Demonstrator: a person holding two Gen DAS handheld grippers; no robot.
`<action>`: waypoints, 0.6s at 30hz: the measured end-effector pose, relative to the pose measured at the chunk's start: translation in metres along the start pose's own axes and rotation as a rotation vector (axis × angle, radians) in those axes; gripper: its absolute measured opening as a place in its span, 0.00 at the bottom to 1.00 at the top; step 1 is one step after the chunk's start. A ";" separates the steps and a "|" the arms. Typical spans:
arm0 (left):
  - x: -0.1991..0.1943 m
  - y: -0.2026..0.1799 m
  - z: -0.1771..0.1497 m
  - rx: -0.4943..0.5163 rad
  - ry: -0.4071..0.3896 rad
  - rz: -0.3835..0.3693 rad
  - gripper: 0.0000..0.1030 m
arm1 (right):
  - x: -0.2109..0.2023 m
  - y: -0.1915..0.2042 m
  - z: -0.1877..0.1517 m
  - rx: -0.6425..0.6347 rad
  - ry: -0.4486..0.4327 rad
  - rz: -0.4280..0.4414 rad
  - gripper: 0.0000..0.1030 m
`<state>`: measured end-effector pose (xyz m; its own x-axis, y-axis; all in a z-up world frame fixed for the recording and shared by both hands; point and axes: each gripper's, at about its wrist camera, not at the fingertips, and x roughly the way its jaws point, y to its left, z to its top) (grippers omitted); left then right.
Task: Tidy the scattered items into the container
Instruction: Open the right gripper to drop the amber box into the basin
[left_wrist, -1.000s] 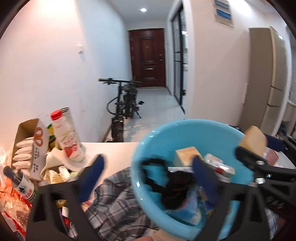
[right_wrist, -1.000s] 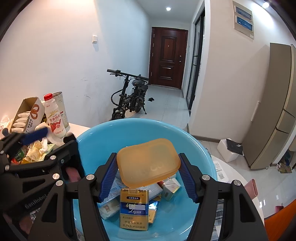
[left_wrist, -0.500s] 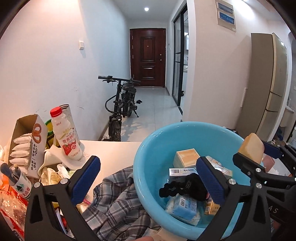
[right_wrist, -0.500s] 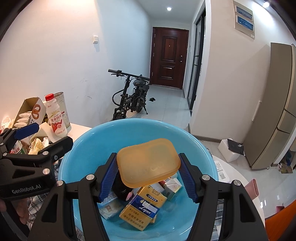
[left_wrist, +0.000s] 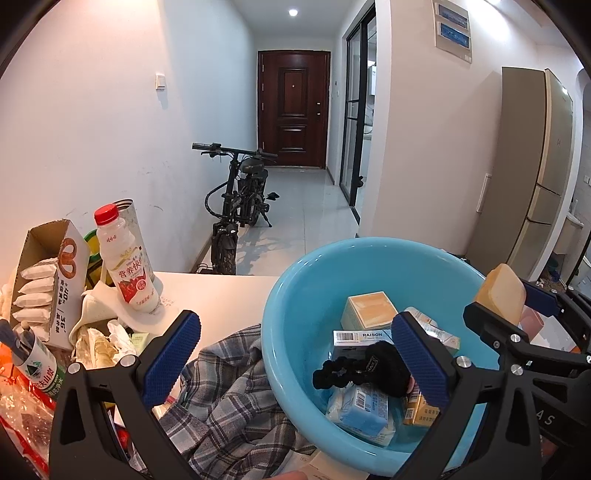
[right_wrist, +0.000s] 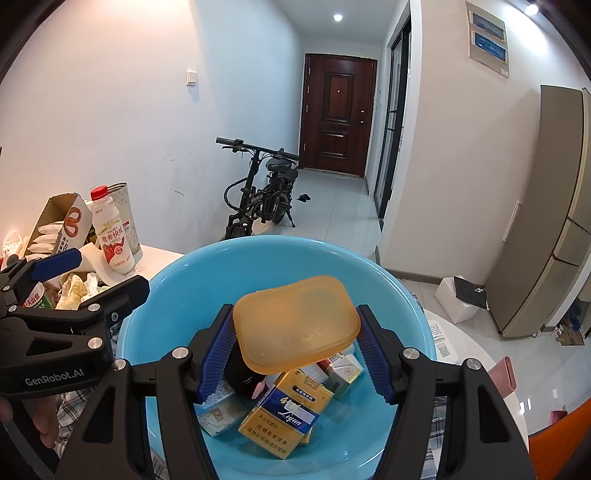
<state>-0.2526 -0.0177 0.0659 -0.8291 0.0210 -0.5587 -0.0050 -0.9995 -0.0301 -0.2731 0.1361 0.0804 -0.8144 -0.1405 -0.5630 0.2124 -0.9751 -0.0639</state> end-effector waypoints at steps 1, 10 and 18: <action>0.000 0.000 0.000 0.000 0.000 0.000 1.00 | 0.000 0.000 0.000 0.000 0.000 -0.001 0.65; 0.001 0.001 -0.001 0.002 0.002 0.004 1.00 | 0.000 0.000 0.000 -0.002 0.002 0.000 0.65; 0.001 0.005 0.000 0.002 -0.003 0.017 1.00 | 0.006 -0.007 -0.002 -0.010 0.005 -0.079 0.94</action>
<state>-0.2531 -0.0227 0.0656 -0.8306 0.0043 -0.5568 0.0078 -0.9998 -0.0193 -0.2782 0.1427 0.0759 -0.8264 -0.0619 -0.5596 0.1525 -0.9814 -0.1166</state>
